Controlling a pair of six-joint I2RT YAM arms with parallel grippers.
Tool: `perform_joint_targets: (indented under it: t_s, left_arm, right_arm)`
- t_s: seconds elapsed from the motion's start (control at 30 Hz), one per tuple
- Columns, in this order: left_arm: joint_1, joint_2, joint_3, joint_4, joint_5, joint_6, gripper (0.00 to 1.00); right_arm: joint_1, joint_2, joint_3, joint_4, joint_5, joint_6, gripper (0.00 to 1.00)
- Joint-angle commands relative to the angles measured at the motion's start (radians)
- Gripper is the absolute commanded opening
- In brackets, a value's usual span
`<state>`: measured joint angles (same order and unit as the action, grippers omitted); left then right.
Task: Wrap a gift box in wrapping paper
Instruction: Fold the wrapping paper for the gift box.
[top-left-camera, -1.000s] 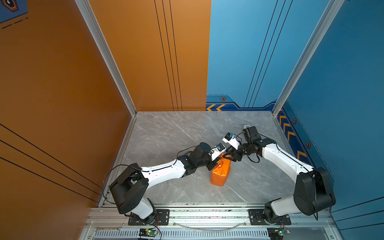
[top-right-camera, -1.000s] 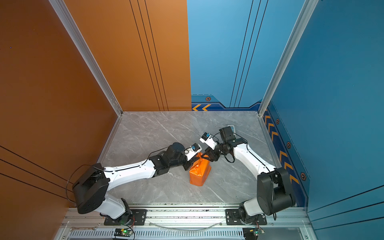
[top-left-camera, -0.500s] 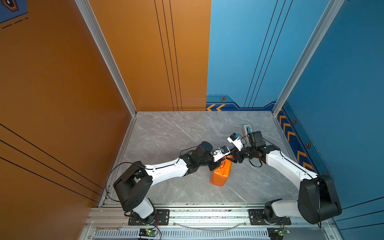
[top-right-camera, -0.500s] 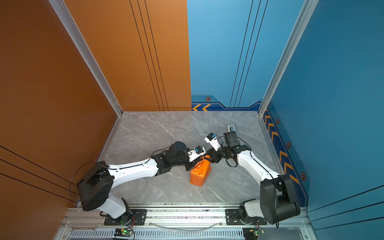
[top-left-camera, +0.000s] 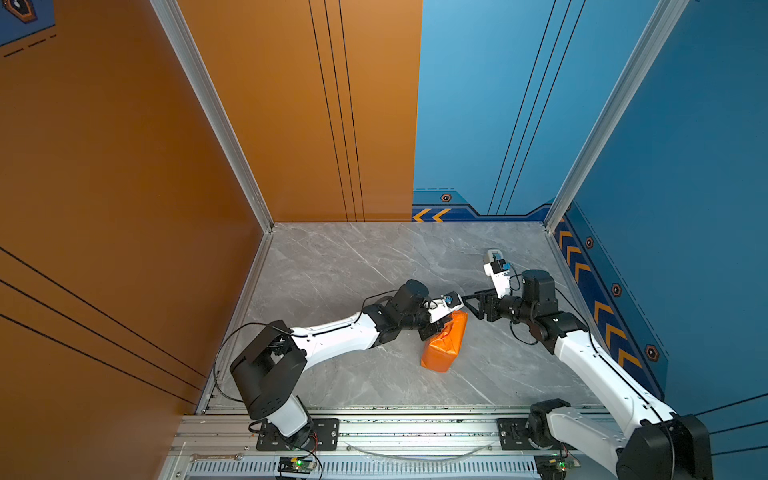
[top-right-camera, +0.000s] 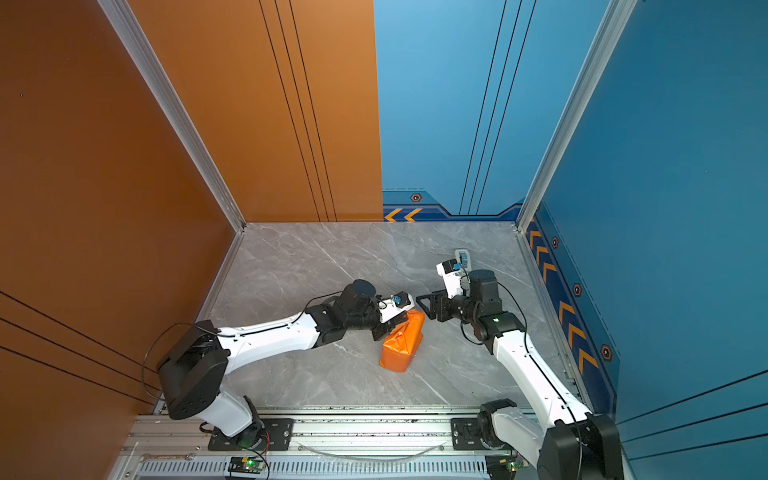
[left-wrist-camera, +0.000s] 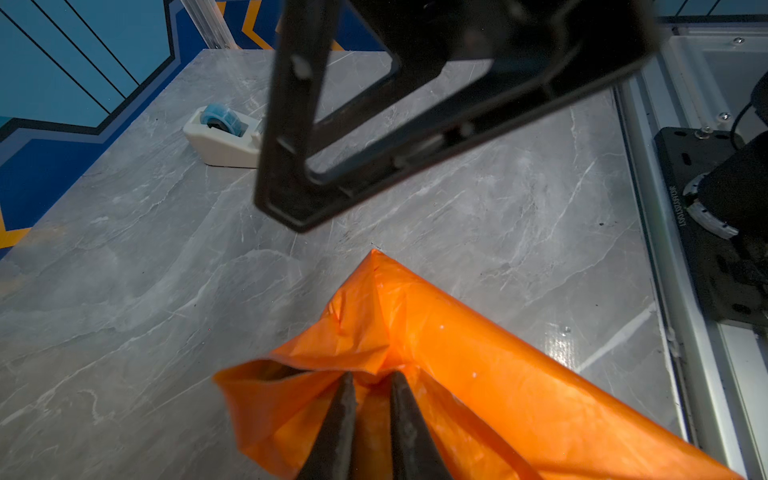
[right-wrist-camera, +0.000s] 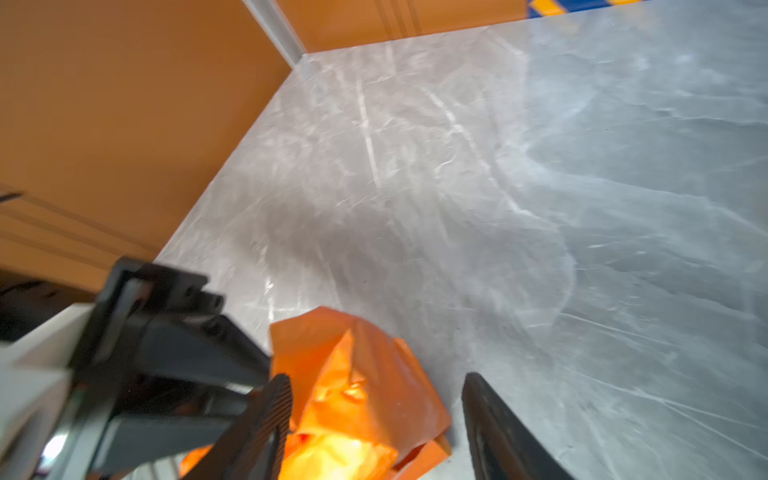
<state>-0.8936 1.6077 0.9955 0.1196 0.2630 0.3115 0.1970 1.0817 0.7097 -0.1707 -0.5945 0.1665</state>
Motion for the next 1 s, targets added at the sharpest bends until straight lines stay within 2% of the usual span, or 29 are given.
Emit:
perform_joint_targets:
  t_s: [0.0, 0.13, 0.27, 0.4, 0.57, 0.77, 0.97]
  left_arm:
    - [-0.004, 0.032, -0.024, -0.150, 0.044, -0.001, 0.18]
    - [-0.001, 0.001, -0.055, -0.122, 0.011, -0.024, 0.20]
    - [0.017, -0.026, -0.089, -0.087, -0.038, -0.046, 0.24]
    - [0.025, -0.044, -0.109, -0.064, -0.086, -0.062, 0.26]
    - [0.031, -0.043, -0.109, -0.032, -0.108, -0.058, 0.31]
    - [0.034, -0.040, -0.093, -0.025, -0.131, -0.041, 0.47]
    - [0.041, -0.021, -0.069, -0.025, -0.109, -0.021, 0.50]
  right_arm:
    - [0.007, 0.076, 0.052, 0.008, 0.070, 0.014, 0.65]
    - [0.068, 0.172, 0.116, -0.052, 0.035, -0.073, 0.63]
    - [0.116, 0.197, 0.119, -0.111, 0.046, -0.127, 0.61]
    - [0.122, 0.178, 0.099, -0.176, 0.082, -0.157, 0.57]
    - [0.133, 0.155, 0.064, -0.175, 0.064, -0.169, 0.54]
    - [0.145, 0.187, 0.073, -0.188, 0.069, -0.192, 0.53]
    - [0.153, 0.200, 0.073, -0.200, 0.071, -0.202, 0.53]
